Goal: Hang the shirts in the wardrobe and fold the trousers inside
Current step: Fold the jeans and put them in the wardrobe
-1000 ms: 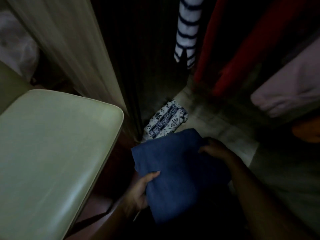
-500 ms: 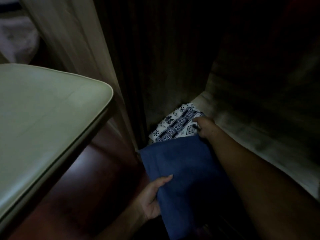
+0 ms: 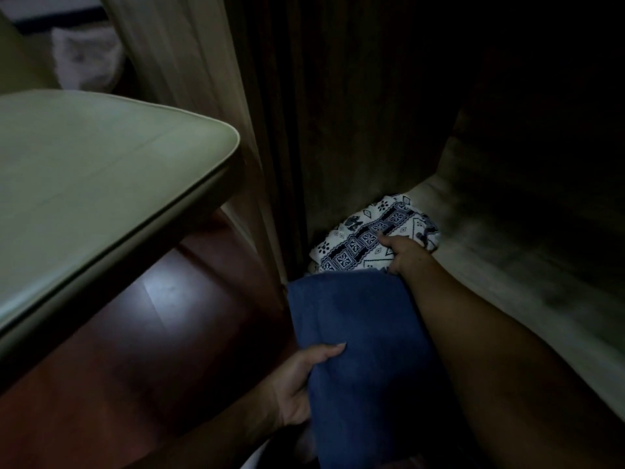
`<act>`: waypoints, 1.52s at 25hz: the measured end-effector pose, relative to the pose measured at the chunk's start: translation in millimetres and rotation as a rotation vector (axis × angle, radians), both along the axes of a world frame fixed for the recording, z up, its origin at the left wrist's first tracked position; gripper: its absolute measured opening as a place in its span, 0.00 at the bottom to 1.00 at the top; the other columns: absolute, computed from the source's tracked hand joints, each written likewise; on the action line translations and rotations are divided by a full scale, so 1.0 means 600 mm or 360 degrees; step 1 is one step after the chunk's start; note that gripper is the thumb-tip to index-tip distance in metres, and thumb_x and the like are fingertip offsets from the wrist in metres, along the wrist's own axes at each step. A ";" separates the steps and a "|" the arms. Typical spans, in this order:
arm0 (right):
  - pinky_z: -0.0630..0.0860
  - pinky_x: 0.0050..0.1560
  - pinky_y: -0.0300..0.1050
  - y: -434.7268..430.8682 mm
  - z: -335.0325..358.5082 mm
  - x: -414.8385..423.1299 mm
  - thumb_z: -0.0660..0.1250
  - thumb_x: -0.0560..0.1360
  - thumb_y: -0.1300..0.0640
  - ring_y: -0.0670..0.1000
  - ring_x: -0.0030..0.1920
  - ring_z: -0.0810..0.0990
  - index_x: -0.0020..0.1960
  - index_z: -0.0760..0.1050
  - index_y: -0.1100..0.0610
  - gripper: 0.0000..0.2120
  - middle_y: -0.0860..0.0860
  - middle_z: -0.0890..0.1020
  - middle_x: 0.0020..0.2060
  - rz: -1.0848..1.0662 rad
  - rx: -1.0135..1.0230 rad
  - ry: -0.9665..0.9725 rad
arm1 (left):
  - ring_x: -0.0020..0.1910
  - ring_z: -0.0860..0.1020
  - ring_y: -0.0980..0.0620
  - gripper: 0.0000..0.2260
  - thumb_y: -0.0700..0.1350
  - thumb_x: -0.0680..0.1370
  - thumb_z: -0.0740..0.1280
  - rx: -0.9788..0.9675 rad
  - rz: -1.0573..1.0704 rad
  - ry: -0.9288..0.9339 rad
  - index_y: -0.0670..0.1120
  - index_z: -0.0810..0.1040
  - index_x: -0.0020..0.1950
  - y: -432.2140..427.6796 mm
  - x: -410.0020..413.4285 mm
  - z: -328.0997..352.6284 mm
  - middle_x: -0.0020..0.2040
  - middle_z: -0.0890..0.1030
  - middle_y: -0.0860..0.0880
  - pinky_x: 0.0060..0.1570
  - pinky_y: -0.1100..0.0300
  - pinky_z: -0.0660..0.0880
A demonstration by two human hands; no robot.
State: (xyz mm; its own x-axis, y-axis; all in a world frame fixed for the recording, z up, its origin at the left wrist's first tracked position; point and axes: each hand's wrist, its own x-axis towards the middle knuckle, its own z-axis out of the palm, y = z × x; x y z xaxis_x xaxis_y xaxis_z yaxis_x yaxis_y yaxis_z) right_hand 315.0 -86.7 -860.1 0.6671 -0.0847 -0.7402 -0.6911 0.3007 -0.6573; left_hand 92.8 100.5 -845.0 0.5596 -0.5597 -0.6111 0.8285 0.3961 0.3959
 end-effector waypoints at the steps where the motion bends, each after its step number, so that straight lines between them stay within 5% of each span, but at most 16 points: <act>1: 0.59 0.71 0.62 0.001 -0.006 0.002 0.73 0.70 0.51 0.64 0.73 0.58 0.73 0.61 0.62 0.38 0.59 0.58 0.75 -0.0023 0.0056 -0.0027 | 0.58 0.79 0.40 0.32 0.40 0.60 0.80 -0.0003 0.0022 -0.0006 0.36 0.77 0.62 -0.003 0.000 0.002 0.62 0.77 0.36 0.59 0.46 0.75; 3: 0.64 0.67 0.65 0.005 -0.019 0.002 0.77 0.66 0.52 0.63 0.69 0.66 0.70 0.67 0.60 0.37 0.60 0.66 0.70 -0.0041 0.0148 -0.0037 | 0.57 0.80 0.40 0.35 0.41 0.59 0.81 -0.0011 0.0059 -0.0009 0.37 0.75 0.64 -0.008 -0.001 0.003 0.62 0.78 0.37 0.57 0.46 0.77; 7: 0.76 0.55 0.64 0.017 0.005 -0.023 0.72 0.68 0.53 0.60 0.51 0.82 0.54 0.78 0.60 0.17 0.59 0.83 0.52 -0.0142 0.0254 -0.0162 | 0.57 0.80 0.41 0.37 0.41 0.61 0.80 -0.0055 0.0117 -0.0049 0.38 0.71 0.67 -0.011 -0.005 0.004 0.62 0.78 0.37 0.54 0.46 0.78; 14: 0.80 0.44 0.57 0.001 0.095 -0.044 0.71 0.68 0.59 0.59 0.53 0.82 0.62 0.76 0.60 0.22 0.58 0.82 0.54 -0.0353 0.0586 -0.0534 | 0.61 0.78 0.41 0.33 0.42 0.66 0.76 -0.0062 0.0136 -0.0141 0.39 0.70 0.68 -0.027 0.014 0.007 0.64 0.77 0.38 0.57 0.45 0.77; 21: 0.79 0.47 0.53 -0.060 0.215 -0.051 0.67 0.73 0.58 0.58 0.56 0.80 0.63 0.76 0.61 0.18 0.58 0.82 0.56 -0.0482 0.0752 -0.0721 | 0.56 0.81 0.43 0.17 0.39 0.73 0.68 -0.0051 0.0242 -0.0322 0.38 0.77 0.62 -0.080 0.102 0.037 0.59 0.80 0.40 0.53 0.49 0.78; 24: 0.79 0.46 0.53 -0.079 0.234 -0.055 0.66 0.74 0.56 0.58 0.55 0.81 0.62 0.76 0.60 0.17 0.58 0.82 0.55 -0.0451 0.0729 -0.0804 | 0.51 0.82 0.45 0.09 0.39 0.74 0.66 -0.0064 0.0389 -0.0367 0.38 0.84 0.50 -0.103 0.164 0.032 0.52 0.83 0.40 0.59 0.50 0.74; 27: 0.78 0.53 0.56 -0.103 0.230 -0.047 0.66 0.73 0.54 0.58 0.57 0.80 0.64 0.75 0.59 0.21 0.57 0.81 0.57 -0.0440 0.0728 -0.0851 | 0.51 0.82 0.45 0.10 0.40 0.75 0.66 -0.0099 0.0460 -0.0350 0.37 0.84 0.48 -0.123 0.220 0.015 0.50 0.83 0.39 0.64 0.50 0.72; 31: 0.77 0.56 0.57 -0.120 0.206 -0.045 0.67 0.73 0.54 0.59 0.58 0.79 0.64 0.74 0.59 0.21 0.57 0.81 0.58 -0.0456 0.0734 -0.0838 | 0.43 0.83 0.46 0.09 0.40 0.76 0.65 -0.0017 0.0465 -0.0310 0.37 0.82 0.49 -0.154 0.247 -0.015 0.45 0.84 0.40 0.49 0.55 0.79; 35: 0.78 0.53 0.55 -0.117 0.173 -0.053 0.67 0.73 0.53 0.58 0.58 0.79 0.64 0.75 0.59 0.21 0.57 0.81 0.58 -0.0452 0.0702 -0.0752 | 0.57 0.79 0.40 0.25 0.41 0.70 0.73 0.0047 0.0618 -0.0242 0.40 0.73 0.67 -0.164 0.244 -0.093 0.60 0.79 0.38 0.49 0.49 0.80; 38: 0.78 0.52 0.54 -0.108 0.161 -0.052 0.67 0.73 0.54 0.58 0.58 0.79 0.64 0.75 0.59 0.20 0.57 0.81 0.57 -0.0443 0.0747 -0.0729 | 0.62 0.76 0.39 0.33 0.42 0.68 0.77 -0.0053 0.0752 -0.0338 0.43 0.69 0.71 -0.163 0.254 -0.114 0.65 0.76 0.39 0.57 0.43 0.76</act>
State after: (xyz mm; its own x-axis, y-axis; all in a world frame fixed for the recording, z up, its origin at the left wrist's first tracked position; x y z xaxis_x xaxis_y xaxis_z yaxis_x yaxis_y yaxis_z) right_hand 283.7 -151.6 -763.5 0.9197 -0.0382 -0.3907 -0.2327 0.7485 -0.6209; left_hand 245.2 2.6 -913.7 0.8659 -0.2335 -0.4424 0.4589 0.7228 0.5167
